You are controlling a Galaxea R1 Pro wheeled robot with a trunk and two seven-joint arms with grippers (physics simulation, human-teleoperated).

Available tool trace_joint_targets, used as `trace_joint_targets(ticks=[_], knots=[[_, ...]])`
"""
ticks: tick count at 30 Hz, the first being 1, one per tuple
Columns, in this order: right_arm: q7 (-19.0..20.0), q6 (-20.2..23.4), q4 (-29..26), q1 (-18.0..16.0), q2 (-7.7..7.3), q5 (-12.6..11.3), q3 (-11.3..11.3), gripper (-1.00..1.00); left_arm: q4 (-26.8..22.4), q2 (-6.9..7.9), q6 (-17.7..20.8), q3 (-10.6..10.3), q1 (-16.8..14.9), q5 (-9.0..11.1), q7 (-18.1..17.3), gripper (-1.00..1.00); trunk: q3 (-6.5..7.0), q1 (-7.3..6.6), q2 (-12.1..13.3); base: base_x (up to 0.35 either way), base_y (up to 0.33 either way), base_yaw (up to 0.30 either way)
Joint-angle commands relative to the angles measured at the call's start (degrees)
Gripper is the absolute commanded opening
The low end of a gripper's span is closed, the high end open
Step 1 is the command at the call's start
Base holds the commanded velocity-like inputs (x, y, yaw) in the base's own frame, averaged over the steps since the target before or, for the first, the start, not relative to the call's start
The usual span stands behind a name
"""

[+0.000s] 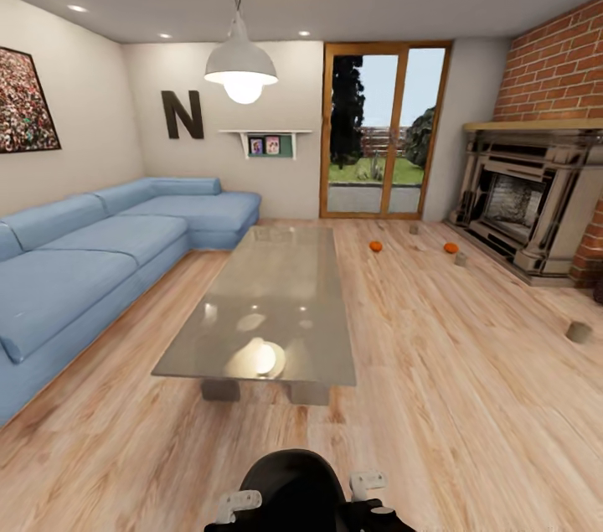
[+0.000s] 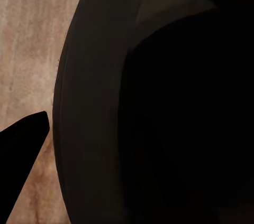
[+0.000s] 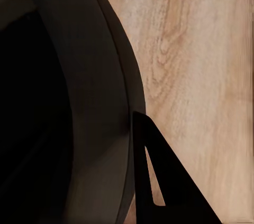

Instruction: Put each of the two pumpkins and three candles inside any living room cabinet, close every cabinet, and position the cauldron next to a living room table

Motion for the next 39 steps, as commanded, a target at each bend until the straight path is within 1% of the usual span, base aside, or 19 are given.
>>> trace_joint_targets(ticks=[1,9,12,29,39], knots=[[-0.3,0.3,0.0,0.0,0.0,-1.4,1.5,-1.0,-0.3,0.08,0.1,-0.5,-0.1,0.7,0.2,-1.0,-0.01,-0.01,0.0,0.0,0.128,-0.265],[-0.3,0.3,0.0,0.0,0.0,-1.4,1.5,-1.0,-0.3,0.08,0.1,-0.5,-0.1,0.7,0.2,-1.0,0.33,-0.01,0.0,0.0,0.216,-0.263],[-0.3,0.3,0.0,0.0,0.0,-1.4,1.5,-1.0,-0.3,0.08,0.0,-0.5,-0.1,0.7,0.2,-1.0,0.39,-0.01,0.0,0.0,0.257,-0.133],[-0.3,0.4,0.0,0.0,0.0,-1.4,1.5,-1.0,-0.3,0.08,0.0,-0.5,-0.1,0.7,0.2,-1.0,0.42,-0.01,0.0,0.007,0.023,-0.008],[-0.3,0.4,0.0,0.0,0.0,-1.4,1.5,-1.0,-0.3,0.08,0.0,-0.6,0.0,0.7,0.2,-1.0,0.42,-0.01,0.0,0.23,0.0,0.0]])
